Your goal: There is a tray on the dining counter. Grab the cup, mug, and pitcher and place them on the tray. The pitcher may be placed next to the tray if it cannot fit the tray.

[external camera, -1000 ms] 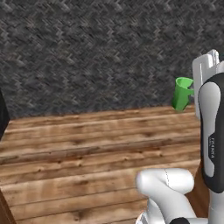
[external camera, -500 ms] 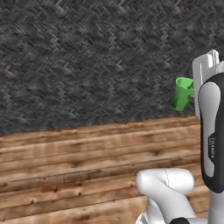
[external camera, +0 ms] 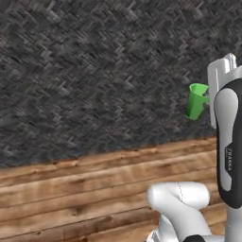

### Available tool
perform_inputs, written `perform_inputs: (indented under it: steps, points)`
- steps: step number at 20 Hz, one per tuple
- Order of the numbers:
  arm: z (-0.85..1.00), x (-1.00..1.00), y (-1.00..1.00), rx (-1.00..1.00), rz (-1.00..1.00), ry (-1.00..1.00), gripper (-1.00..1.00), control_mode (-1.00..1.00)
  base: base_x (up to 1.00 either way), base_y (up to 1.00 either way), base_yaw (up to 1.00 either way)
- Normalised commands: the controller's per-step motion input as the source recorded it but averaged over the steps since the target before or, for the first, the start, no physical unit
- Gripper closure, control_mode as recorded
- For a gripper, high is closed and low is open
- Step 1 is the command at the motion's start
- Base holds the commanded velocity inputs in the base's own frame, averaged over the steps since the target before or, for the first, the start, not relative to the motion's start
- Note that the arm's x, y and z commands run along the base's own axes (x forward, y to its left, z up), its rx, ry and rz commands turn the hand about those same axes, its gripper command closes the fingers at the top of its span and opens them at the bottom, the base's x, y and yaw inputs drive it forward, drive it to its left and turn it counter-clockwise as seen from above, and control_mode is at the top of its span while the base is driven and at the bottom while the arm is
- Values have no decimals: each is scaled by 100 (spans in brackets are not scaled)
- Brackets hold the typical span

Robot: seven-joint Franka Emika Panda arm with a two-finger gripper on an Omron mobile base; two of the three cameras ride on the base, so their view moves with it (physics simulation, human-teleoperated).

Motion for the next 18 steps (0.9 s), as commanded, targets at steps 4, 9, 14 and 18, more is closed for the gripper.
perform_inputs:
  steps: [4,9,14,18]
  points:
    - [0,0,0,0,0,0,100,100,100,38,-33]
    - [0,0,0,0,0,0,100,100,100,66,-41]
    - [0,0,0,0,0,0,100,100,83,76,-65]
    - [0,0,0,0,0,0,100,100,31,43,-86]
